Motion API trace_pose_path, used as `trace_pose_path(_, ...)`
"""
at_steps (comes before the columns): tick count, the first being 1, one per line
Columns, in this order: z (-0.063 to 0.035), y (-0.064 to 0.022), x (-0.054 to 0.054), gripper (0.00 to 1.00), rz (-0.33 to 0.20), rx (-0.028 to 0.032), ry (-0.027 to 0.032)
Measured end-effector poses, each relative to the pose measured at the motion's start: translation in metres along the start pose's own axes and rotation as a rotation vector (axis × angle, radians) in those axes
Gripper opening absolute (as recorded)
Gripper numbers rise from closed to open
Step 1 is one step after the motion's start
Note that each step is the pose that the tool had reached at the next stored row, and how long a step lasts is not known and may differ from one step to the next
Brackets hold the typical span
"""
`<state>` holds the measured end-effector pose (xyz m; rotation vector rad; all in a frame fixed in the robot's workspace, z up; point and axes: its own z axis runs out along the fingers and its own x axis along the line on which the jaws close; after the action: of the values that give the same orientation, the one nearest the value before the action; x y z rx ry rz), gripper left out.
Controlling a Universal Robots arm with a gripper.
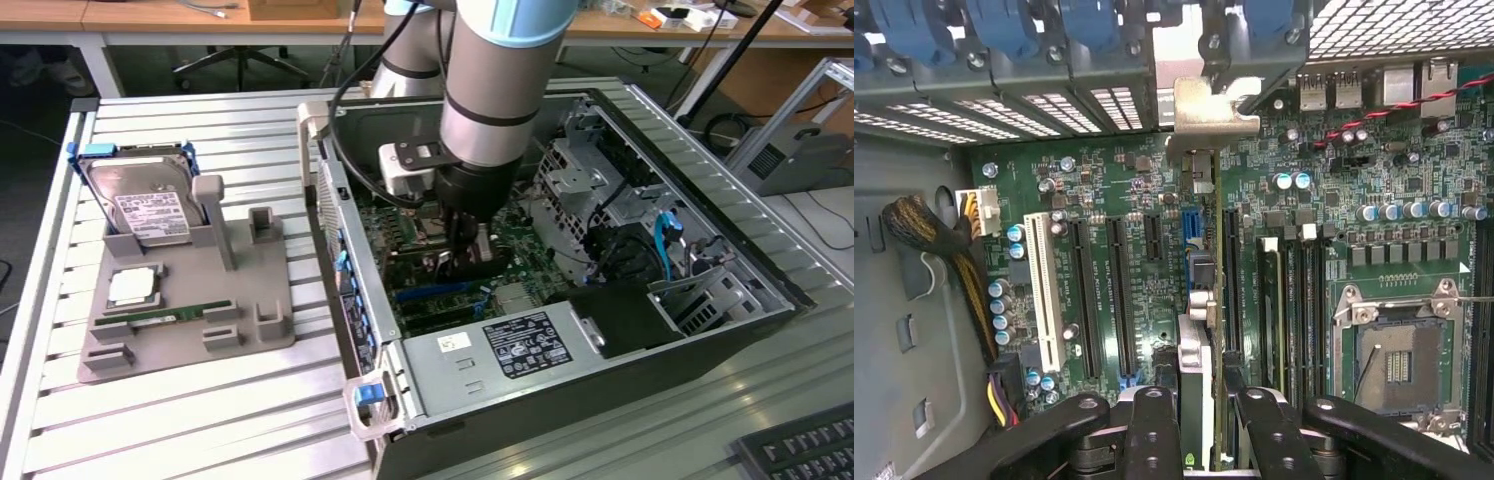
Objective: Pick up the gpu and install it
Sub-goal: 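Insert the gpu into the slot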
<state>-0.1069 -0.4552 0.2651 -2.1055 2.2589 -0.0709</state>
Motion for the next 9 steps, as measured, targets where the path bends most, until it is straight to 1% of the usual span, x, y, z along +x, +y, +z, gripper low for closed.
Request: trace_pose_path(9, 0.0001, 0.0032, 0.0002, 0.27, 0.000, 0.0000, 0.0000)
